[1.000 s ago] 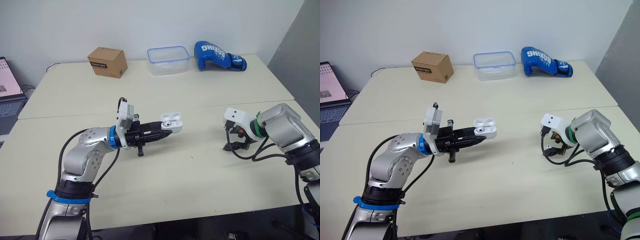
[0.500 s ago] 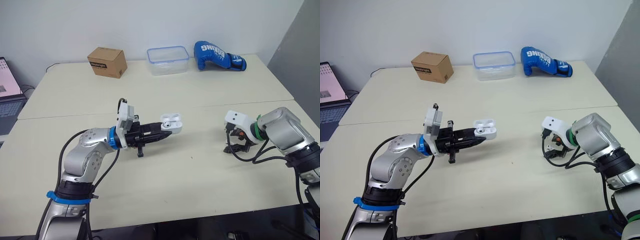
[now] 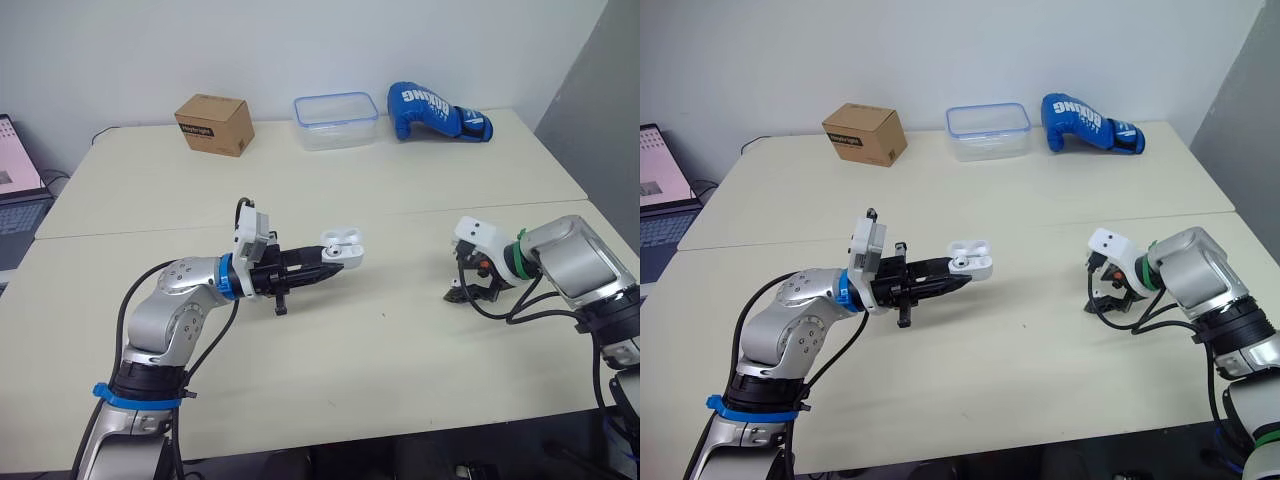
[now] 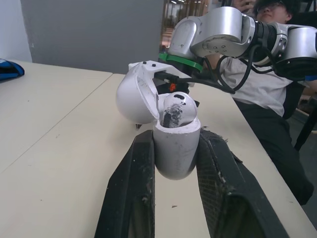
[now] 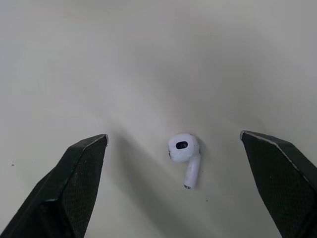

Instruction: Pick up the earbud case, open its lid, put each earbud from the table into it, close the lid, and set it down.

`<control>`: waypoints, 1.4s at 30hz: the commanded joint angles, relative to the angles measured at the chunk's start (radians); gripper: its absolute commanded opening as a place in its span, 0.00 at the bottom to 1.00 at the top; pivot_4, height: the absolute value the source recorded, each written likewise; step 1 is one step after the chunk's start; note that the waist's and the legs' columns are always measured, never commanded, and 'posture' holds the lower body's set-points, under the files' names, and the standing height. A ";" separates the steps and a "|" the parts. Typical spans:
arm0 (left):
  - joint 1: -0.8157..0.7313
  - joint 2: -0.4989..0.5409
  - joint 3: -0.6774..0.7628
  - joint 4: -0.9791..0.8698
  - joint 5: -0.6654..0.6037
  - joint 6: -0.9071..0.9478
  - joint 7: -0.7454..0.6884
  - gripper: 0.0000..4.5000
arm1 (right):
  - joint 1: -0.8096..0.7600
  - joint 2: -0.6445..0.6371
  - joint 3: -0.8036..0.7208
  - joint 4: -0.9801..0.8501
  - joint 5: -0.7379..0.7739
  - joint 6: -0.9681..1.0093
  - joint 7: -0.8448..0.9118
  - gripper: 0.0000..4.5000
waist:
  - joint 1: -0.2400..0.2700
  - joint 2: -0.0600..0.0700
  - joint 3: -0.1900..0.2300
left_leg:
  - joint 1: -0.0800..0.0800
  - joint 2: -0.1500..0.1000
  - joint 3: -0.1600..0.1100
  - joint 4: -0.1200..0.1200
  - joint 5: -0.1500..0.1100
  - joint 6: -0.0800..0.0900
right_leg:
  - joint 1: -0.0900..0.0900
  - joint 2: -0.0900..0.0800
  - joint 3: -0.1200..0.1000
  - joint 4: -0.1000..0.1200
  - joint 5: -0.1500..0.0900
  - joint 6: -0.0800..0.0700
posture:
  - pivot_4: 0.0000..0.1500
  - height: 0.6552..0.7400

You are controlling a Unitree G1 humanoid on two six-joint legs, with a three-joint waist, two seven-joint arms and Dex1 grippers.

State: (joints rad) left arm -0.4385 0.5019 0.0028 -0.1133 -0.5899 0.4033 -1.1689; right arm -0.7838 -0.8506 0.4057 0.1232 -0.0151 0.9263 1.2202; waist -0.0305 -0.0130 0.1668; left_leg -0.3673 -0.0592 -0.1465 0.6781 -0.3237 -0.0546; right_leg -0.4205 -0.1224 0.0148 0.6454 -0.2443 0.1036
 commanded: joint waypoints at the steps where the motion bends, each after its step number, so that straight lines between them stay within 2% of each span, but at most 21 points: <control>1: -0.017 0.005 -0.003 -0.032 -0.007 -0.012 -0.005 0.18 | 0.000 -0.020 -0.027 -0.027 0.018 -0.013 0.005 1.00 | 0.000 0.000 0.000 | 0.000 0.000 0.000 0.000 0.000 0.000 | 0.000 0.000 0.000 0.000 0.000 0.000 | 1.00 0.89; 10: -0.011 0.002 -0.005 -0.034 -0.006 -0.016 -0.002 0.18 | 0.057 -0.006 -0.083 0.022 0.019 -0.138 -0.062 1.00 | 0.000 0.000 0.000 | 0.000 0.000 0.000 0.000 0.000 0.000 | 0.000 0.000 0.000 0.000 0.000 0.000 | 1.00 0.89; 15: -0.004 0.005 -0.007 -0.037 -0.004 -0.020 -0.004 0.18 | 0.090 0.003 -0.144 0.028 0.067 -0.135 -0.071 1.00 | 0.000 0.000 0.000 | 0.000 0.000 0.000 0.000 0.000 0.000 | 0.000 0.000 0.000 0.000 0.000 0.000 | 1.00 0.89; 18: -0.003 0.006 -0.008 -0.036 -0.005 -0.021 -0.004 0.18 | 0.103 0.007 -0.169 0.009 0.094 -0.115 -0.072 0.87 | 0.000 0.000 0.000 | 0.000 0.000 0.000 0.000 0.000 0.000 | 0.000 0.000 0.000 0.000 0.000 0.000 | 1.00 0.89; 20: -0.002 0.007 -0.009 -0.033 -0.004 -0.024 -0.007 0.18 | 0.108 0.007 -0.174 0.002 0.102 -0.109 -0.080 0.73 | 0.000 0.000 0.000 | 0.000 0.000 0.000 0.000 0.000 0.000 | 0.000 0.000 0.000 0.000 0.000 0.000 | 1.00 0.89; 40: 0.014 0.008 -0.013 -0.040 -0.004 -0.034 -0.008 0.18 | 0.115 -0.013 -0.112 0.005 0.060 -0.142 -0.079 0.73 | 0.000 0.000 0.000 | 0.000 0.000 0.000 0.000 0.000 0.000 | 0.000 0.000 0.000 0.000 0.000 0.000 | 1.00 0.89; 42: 0.015 0.009 -0.012 -0.040 -0.005 -0.033 -0.009 0.18 | 0.112 -0.010 -0.111 0.006 0.060 -0.137 -0.080 0.64 | 0.000 0.000 0.000 | 0.000 0.000 0.000 0.000 0.000 0.000 | 0.000 0.000 0.000 0.000 0.000 0.000 | 1.00 0.89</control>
State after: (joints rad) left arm -0.4239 0.5036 -0.0145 -0.1138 -0.5869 0.3802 -1.1769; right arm -0.6585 -0.8560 0.2870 0.1450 0.0526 0.7914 1.1331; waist -0.0304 -0.0130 0.1668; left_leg -0.3669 -0.0591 -0.1460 0.6781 -0.3237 -0.0545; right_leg -0.4201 -0.1224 0.0150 0.6456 -0.2443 0.1036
